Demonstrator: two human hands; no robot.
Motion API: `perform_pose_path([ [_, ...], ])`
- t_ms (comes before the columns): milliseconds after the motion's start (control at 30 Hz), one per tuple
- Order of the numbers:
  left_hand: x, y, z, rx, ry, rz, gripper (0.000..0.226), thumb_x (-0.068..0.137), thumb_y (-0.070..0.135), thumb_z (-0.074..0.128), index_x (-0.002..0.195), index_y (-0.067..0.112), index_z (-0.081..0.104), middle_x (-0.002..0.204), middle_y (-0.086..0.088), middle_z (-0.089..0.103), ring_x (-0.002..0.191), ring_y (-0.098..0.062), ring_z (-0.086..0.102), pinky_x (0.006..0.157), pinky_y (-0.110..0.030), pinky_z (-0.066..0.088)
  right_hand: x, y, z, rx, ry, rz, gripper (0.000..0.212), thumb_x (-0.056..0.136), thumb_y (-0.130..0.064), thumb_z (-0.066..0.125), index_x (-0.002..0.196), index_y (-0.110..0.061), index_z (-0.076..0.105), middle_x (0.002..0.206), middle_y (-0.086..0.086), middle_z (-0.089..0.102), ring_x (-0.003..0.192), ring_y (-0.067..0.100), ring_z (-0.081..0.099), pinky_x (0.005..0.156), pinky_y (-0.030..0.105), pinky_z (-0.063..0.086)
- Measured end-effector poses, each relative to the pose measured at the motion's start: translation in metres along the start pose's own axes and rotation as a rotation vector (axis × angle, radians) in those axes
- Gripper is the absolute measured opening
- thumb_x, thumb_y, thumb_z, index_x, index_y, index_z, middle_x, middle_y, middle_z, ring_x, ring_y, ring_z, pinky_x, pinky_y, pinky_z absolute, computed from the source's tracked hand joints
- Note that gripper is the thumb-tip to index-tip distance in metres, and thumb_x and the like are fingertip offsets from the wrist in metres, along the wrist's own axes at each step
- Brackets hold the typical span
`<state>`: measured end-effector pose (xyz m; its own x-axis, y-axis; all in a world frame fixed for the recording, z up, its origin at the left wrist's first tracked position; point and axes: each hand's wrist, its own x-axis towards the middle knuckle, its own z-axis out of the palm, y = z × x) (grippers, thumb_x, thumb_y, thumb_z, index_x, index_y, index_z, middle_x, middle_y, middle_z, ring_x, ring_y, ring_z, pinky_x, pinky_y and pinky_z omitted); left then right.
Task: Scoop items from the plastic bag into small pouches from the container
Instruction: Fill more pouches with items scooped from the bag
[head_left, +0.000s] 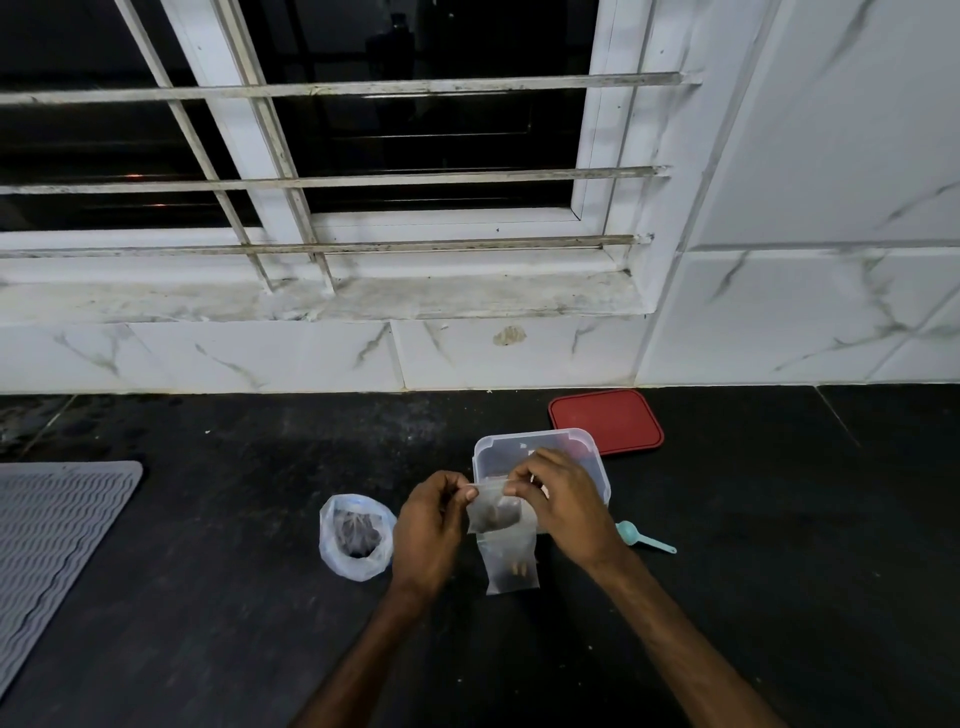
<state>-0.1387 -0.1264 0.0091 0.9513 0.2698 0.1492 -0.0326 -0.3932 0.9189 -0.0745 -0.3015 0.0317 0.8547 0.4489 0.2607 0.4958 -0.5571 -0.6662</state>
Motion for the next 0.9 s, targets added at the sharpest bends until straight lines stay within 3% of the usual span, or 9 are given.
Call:
perform_pose_path([
  [100, -0.001, 0.002, 0.0, -0.012, -0.021, 0.0, 0.009, 0.089, 0.036, 0.056, 0.084, 0.03, 0.06, 0.082, 0.006, 0.067, 0.079, -0.016, 0.064, 0.072, -0.049, 0.054, 0.0, 0.0, -0.004, -0.052, 0.028, -0.016, 0.012, 0.084, -0.008, 0.067, 0.074, -0.014, 0.071, 0.08, -0.003, 0.066, 0.085, 0.013, 0.059, 0.087, 0.032, 0.045],
  [200, -0.004, 0.008, 0.004, -0.142, -0.026, 0.01, 0.002, 0.091, 0.025, 0.064, 0.09, 0.027, 0.063, 0.088, 0.003, 0.069, 0.082, -0.017, 0.068, 0.074, -0.044, 0.058, -0.002, 0.0, -0.006, -0.126, 0.06, -0.058, 0.016, 0.082, -0.003, 0.066, 0.071, -0.013, 0.072, 0.077, -0.002, 0.07, 0.086, 0.016, 0.064, 0.101, 0.022, 0.034],
  [267, -0.004, 0.012, 0.004, -0.141, -0.049, 0.038, 0.009, 0.09, 0.02, 0.068, 0.098, 0.024, 0.064, 0.091, 0.004, 0.071, 0.084, -0.015, 0.07, 0.072, -0.037, 0.059, -0.003, 0.002, -0.007, -0.082, 0.05, -0.021, 0.015, 0.086, -0.009, 0.067, 0.077, -0.018, 0.074, 0.082, -0.007, 0.07, 0.09, 0.008, 0.062, 0.095, 0.023, 0.041],
  [400, -0.003, 0.002, 0.004, 0.018, -0.124, 0.006, 0.008, 0.086, 0.037, 0.07, 0.088, 0.03, 0.067, 0.082, 0.009, 0.072, 0.078, -0.009, 0.07, 0.07, -0.04, 0.059, -0.01, 0.001, -0.01, 0.01, -0.087, 0.081, 0.004, 0.087, -0.027, 0.071, 0.085, -0.025, 0.073, 0.082, -0.016, 0.066, 0.081, 0.0, 0.06, 0.074, 0.016, 0.048],
  [500, -0.006, -0.01, 0.004, 0.167, -0.236, -0.094, 0.024, 0.079, 0.057, 0.061, 0.087, 0.035, 0.065, 0.078, 0.013, 0.071, 0.074, -0.004, 0.068, 0.071, -0.042, 0.058, -0.018, 0.006, -0.009, 0.028, -0.192, 0.155, 0.005, 0.086, -0.028, 0.072, 0.087, -0.023, 0.074, 0.082, -0.015, 0.068, 0.08, -0.001, 0.062, 0.074, 0.018, 0.051],
  [633, -0.016, -0.026, 0.015, 0.379, -0.331, -0.103, 0.015, 0.084, 0.046, 0.066, 0.091, 0.033, 0.065, 0.086, 0.017, 0.07, 0.08, 0.002, 0.065, 0.077, -0.035, 0.057, -0.029, 0.015, 0.005, -0.032, -0.317, 0.241, 0.006, 0.086, -0.027, 0.073, 0.086, -0.021, 0.073, 0.084, -0.012, 0.068, 0.077, 0.0, 0.063, 0.078, 0.023, 0.054],
  [767, -0.019, -0.032, 0.022, 0.503, -0.323, -0.096, 0.011, 0.088, 0.037, 0.064, 0.096, 0.03, 0.062, 0.098, 0.015, 0.064, 0.084, -0.002, 0.062, 0.078, -0.031, 0.055, -0.035, 0.024, 0.021, -0.145, -0.367, 0.256, 0.015, 0.089, -0.019, 0.068, 0.104, -0.02, 0.072, 0.103, -0.006, 0.072, 0.09, 0.002, 0.065, 0.088, 0.021, 0.053],
  [833, -0.018, -0.033, 0.021, 0.51, -0.314, -0.081, 0.015, 0.088, 0.036, 0.065, 0.101, 0.031, 0.06, 0.103, 0.016, 0.061, 0.085, -0.001, 0.06, 0.073, -0.022, 0.052, -0.034, 0.025, 0.021, -0.188, -0.348, 0.264, 0.027, 0.091, -0.017, 0.066, 0.118, -0.021, 0.067, 0.114, -0.005, 0.069, 0.101, 0.004, 0.064, 0.093, 0.021, 0.051],
  [900, -0.015, -0.032, 0.018, 0.47, -0.295, -0.065, 0.017, 0.088, 0.036, 0.067, 0.103, 0.033, 0.059, 0.104, 0.017, 0.058, 0.085, 0.0, 0.06, 0.07, -0.014, 0.049, -0.028, 0.021, 0.016, -0.226, -0.295, 0.244, 0.027, 0.094, -0.023, 0.062, 0.121, -0.022, 0.065, 0.118, -0.006, 0.066, 0.106, 0.006, 0.062, 0.094, 0.023, 0.05],
])
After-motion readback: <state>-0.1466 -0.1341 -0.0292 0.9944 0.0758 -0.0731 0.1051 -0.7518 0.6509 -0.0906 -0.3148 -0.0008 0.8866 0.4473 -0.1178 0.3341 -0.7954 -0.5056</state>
